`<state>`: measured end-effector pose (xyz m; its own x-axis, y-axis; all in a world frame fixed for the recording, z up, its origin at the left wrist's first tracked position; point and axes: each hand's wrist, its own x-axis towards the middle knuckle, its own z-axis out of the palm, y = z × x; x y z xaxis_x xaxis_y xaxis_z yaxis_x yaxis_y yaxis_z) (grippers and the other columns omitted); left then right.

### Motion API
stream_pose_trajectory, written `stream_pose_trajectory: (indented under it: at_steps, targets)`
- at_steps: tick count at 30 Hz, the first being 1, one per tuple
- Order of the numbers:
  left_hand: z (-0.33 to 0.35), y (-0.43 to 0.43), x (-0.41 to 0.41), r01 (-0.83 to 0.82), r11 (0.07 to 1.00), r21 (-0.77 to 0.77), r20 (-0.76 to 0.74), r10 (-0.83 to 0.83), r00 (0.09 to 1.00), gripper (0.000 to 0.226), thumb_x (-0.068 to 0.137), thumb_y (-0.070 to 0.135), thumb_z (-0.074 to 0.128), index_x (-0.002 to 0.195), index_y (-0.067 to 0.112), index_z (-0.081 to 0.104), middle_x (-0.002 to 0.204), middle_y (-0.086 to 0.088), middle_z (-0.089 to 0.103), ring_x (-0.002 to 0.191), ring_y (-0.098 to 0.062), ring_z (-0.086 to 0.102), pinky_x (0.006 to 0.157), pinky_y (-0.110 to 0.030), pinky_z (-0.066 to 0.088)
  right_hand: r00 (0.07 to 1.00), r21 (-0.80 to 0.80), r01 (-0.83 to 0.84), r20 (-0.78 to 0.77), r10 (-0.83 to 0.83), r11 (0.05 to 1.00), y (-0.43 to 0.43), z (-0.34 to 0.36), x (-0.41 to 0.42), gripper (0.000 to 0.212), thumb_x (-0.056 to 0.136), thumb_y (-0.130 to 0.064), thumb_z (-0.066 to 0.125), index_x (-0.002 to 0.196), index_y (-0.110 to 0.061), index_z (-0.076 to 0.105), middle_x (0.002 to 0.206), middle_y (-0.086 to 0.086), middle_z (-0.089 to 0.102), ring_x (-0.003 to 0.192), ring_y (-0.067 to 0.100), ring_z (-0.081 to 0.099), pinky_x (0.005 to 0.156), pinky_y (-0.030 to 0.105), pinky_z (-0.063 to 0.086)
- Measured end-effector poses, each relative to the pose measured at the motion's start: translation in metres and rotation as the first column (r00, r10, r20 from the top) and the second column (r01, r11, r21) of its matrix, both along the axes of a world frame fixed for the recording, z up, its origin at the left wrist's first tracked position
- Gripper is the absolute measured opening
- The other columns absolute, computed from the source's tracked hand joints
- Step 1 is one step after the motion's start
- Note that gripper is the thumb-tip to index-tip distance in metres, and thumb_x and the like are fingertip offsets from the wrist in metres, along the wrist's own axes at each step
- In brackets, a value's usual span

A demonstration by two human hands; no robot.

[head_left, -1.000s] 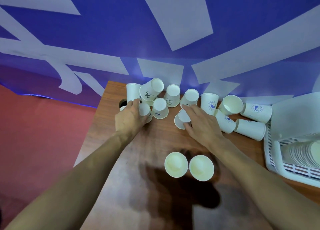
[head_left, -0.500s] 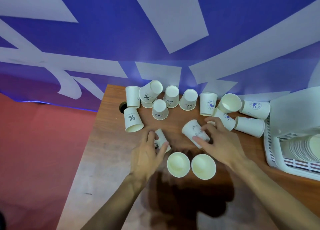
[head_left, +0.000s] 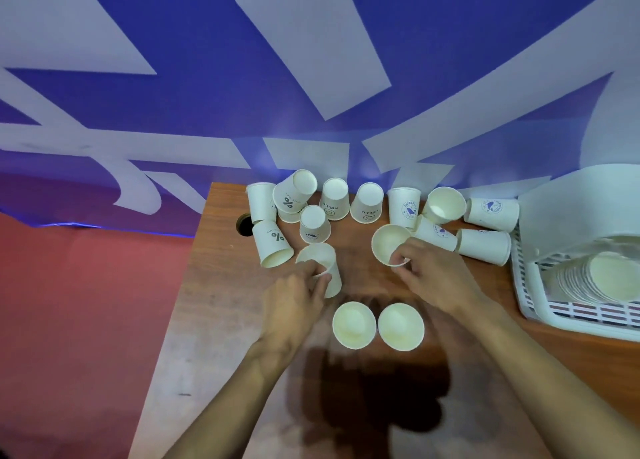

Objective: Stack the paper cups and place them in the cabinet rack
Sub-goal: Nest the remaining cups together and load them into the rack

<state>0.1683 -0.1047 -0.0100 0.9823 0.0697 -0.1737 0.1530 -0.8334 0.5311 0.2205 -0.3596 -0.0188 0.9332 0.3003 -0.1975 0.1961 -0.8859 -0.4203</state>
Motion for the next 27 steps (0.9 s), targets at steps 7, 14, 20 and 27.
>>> stream_pose_trajectory:
  at_steps: [7, 14, 20, 27]
  targets:
    - [0.051, 0.0, -0.025, 0.209, 0.977, -0.048, 0.239, -0.192, 0.952, 0.01, 0.09, 0.038, 0.059, 0.086, 0.029, 0.061, 0.074, 0.014, 0.053, 0.063, -0.005, 0.045, 0.048, -0.026, 0.035, 0.943, 0.139, 0.264, 0.17, -0.286, 0.954, -0.011, 0.059, -0.065, 0.01, 0.09, -0.036, 0.064, 0.098, -0.032, 0.061, 0.091, -0.01, 0.064, 0.078, 0.012, 0.061, 0.065, 0.037, 0.052]
    - [0.047, -0.01, -0.056, 0.316, 0.947, 0.058, 0.285, -0.319, 0.904, 0.004, 0.086, 0.033, 0.066, 0.084, 0.03, 0.066, 0.076, 0.014, 0.061, 0.069, -0.006, 0.054, 0.048, -0.023, 0.032, 0.865, 0.377, 0.395, 0.155, -0.477, 0.838, -0.011, 0.057, -0.14, 0.014, 0.088, -0.027, 0.071, 0.1, -0.031, 0.066, 0.088, -0.015, 0.061, 0.068, 0.004, 0.062, 0.06, 0.035, 0.056]
    - [0.029, -0.015, -0.07, 0.334, 0.942, 0.037, 0.259, -0.331, 0.907, 0.002, 0.083, 0.031, 0.068, 0.084, 0.03, 0.067, 0.079, 0.012, 0.064, 0.069, -0.009, 0.06, 0.048, -0.024, 0.041, 0.856, 0.436, 0.296, 0.273, -0.439, 0.85, -0.014, 0.045, -0.165, 0.016, 0.092, -0.02, 0.068, 0.107, -0.021, 0.074, 0.097, -0.013, 0.067, 0.081, 0.007, 0.061, 0.065, 0.033, 0.056]
    - [0.002, -0.022, -0.078, 0.365, 0.927, 0.093, 0.163, -0.375, 0.912, 0.008, 0.079, 0.028, 0.073, 0.081, 0.028, 0.065, 0.081, 0.01, 0.064, 0.066, -0.017, 0.062, 0.046, -0.029, 0.044, 0.857, 0.442, 0.279, 0.285, -0.428, 0.852, -0.011, 0.037, -0.179, 0.016, 0.09, -0.014, 0.071, 0.104, -0.021, 0.074, 0.099, -0.017, 0.067, 0.085, 0.008, 0.06, 0.065, 0.035, 0.055]
